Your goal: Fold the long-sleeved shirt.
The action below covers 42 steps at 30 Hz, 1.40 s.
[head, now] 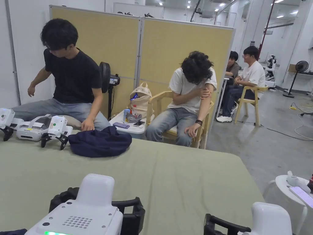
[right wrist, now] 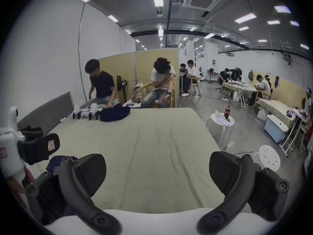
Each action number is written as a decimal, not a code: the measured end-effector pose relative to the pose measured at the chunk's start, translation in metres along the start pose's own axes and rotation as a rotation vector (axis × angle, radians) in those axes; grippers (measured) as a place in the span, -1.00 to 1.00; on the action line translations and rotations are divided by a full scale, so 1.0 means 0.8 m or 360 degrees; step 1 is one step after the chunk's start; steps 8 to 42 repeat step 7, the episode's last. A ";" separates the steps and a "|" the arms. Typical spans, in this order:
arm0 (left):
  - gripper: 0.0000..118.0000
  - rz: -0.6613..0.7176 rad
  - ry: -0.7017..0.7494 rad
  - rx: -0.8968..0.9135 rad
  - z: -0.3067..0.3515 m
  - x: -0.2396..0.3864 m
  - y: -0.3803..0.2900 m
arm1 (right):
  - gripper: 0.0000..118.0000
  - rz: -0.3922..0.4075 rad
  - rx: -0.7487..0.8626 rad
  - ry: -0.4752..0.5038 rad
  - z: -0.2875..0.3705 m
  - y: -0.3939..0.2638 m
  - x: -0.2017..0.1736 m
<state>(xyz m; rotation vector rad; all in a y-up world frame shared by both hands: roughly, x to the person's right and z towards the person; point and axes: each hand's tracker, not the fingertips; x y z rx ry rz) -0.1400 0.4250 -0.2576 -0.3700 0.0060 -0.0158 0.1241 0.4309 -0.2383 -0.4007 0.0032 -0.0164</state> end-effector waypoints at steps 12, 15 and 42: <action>0.92 0.0018 -0.0006 -0.0017 0.003 -0.006 -0.008 | 1.00 -0.0014 -0.0018 -0.0003 -0.001 -0.007 -0.005; 0.92 0.0018 -0.0006 -0.0017 0.003 -0.006 -0.008 | 1.00 -0.0014 -0.0018 -0.0003 -0.001 -0.007 -0.005; 0.92 0.0018 -0.0006 -0.0017 0.003 -0.006 -0.008 | 1.00 -0.0014 -0.0018 -0.0003 -0.001 -0.007 -0.005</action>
